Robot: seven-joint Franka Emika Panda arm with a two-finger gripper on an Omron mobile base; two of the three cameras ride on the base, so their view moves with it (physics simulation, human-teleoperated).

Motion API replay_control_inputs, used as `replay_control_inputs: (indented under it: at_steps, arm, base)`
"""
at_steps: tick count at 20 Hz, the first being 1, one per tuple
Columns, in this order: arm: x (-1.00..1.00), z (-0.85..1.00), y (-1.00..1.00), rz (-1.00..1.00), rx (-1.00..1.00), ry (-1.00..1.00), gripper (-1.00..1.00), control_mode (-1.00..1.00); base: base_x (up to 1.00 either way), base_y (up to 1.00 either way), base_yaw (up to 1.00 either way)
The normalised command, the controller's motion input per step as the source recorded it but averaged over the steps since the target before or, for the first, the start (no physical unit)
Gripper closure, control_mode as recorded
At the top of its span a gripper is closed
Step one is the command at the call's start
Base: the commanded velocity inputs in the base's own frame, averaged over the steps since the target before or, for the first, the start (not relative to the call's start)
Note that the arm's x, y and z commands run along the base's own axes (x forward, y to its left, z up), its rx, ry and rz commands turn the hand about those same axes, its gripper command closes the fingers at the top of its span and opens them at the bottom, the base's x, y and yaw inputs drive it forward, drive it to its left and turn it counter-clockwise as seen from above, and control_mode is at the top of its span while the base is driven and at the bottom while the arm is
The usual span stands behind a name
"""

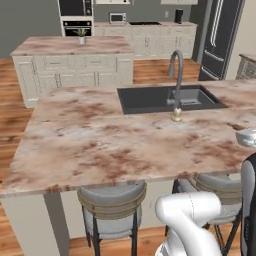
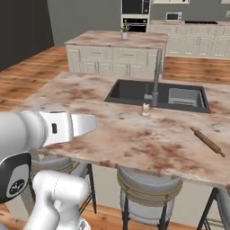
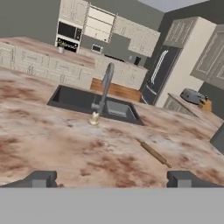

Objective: Pick the candle and candle from the dining table and place them in the open cabinet. Close the cabinet after placing the objects.

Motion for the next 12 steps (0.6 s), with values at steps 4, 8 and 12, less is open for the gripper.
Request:
replay_control_inputs:
  at_steps: [4,8,12]
  arm:
    - [0.00,0.00,0.00,0.00,0.00,0.00,-1.00,1.00]
    - [0.00,0.00,0.00,0.00,0.00,0.00,-1.00,1.00]
    - [0.00,0.00,0.00,0.00,0.00,0.00,-1.00,1.00]
  base:
    - [0.51,0.70,-0.03]
    - [0.98,0.00,0.01]
    - [1.00,-0.02,0.02]
